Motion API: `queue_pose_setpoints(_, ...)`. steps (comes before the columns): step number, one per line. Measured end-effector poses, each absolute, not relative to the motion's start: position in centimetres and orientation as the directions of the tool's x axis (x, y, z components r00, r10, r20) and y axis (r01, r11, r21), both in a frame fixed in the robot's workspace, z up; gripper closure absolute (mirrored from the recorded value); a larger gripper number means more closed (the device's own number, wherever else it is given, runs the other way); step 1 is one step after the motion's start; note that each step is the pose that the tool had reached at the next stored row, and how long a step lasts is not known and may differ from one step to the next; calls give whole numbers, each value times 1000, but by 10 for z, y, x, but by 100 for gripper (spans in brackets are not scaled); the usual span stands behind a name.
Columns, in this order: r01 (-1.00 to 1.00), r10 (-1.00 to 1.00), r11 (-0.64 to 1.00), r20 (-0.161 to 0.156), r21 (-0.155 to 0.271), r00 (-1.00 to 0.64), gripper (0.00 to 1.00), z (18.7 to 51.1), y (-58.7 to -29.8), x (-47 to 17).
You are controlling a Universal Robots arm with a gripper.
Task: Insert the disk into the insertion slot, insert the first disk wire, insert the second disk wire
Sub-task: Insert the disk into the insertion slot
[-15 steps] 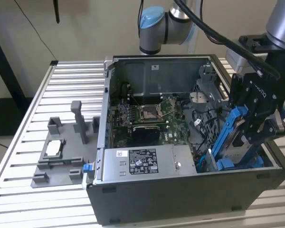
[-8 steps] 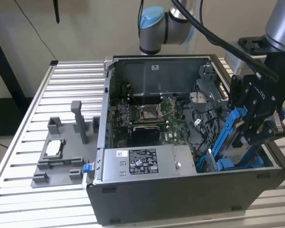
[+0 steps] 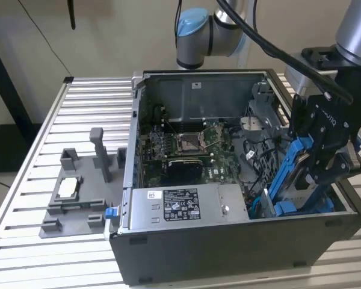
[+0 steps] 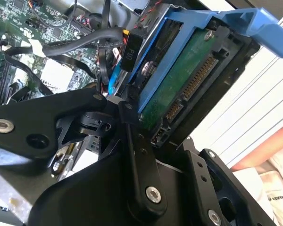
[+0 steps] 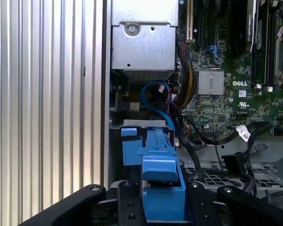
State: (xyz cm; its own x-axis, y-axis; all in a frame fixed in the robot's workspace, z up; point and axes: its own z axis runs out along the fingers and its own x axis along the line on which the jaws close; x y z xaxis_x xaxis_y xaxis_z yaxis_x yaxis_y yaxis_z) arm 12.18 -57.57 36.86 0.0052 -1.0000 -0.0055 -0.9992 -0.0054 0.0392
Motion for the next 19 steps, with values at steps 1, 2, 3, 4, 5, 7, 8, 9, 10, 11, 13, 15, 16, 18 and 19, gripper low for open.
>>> queue_pose_setpoints(1, -999, -1000, -5, -5, 39, 5, 57, 369, -576, 122)
queue_pose_setpoints(2, -999, -1000, -5, -5, 39, 5, 57, 370, -576, 122)
queue_pose_setpoints(3, -999, -1000, -5, -5, 39, 5, 51, 370, -576, 122)
queue_pose_setpoints(4, -999, -1000, -5, -5, 39, 5, 45, 371, -576, 122)
queue_pose_setpoints(5, -999, -1000, -5, -6, 39, 5, 45, 371, -576, 122)
queue_pose_setpoints(7, -999, -1000, -5, -5, 39, 5, 39, 372, -576, 122)
queue_pose_setpoints(8, -999, -1000, -5, -5, 39, 5, 39, 373, -576, 122)
queue_pose_setpoints(9, -999, -1000, -5, -5, 39, 5, 37, 375, -576, 122)
queue_pose_setpoints(10, -999, -1000, -5, -5, 39, 5, 37, 378, -576, 122)
queue_pose_setpoints(11, -999, -1000, -5, -5, 39, 5, 31, 382, -576, 122)
queue_pose_setpoints(13, -999, -1000, -6, -5, 39, 5, 31, 389, -575, 122)
queue_pose_setpoints(15, -999, -1000, -5, -8, 39, 5, 31, 393, -574, 121)
queue_pose_setpoints(16, -999, -1000, -5, -9, 39, 5, 31, 395, -573, 121)
queue_pose_setpoints(18, -999, -1000, -5, -12, 39, 4, 31, 399, -572, 120)
queue_pose_setpoints(19, -999, -1000, -4, -14, 39, 4, 31, 401, -572, 119)
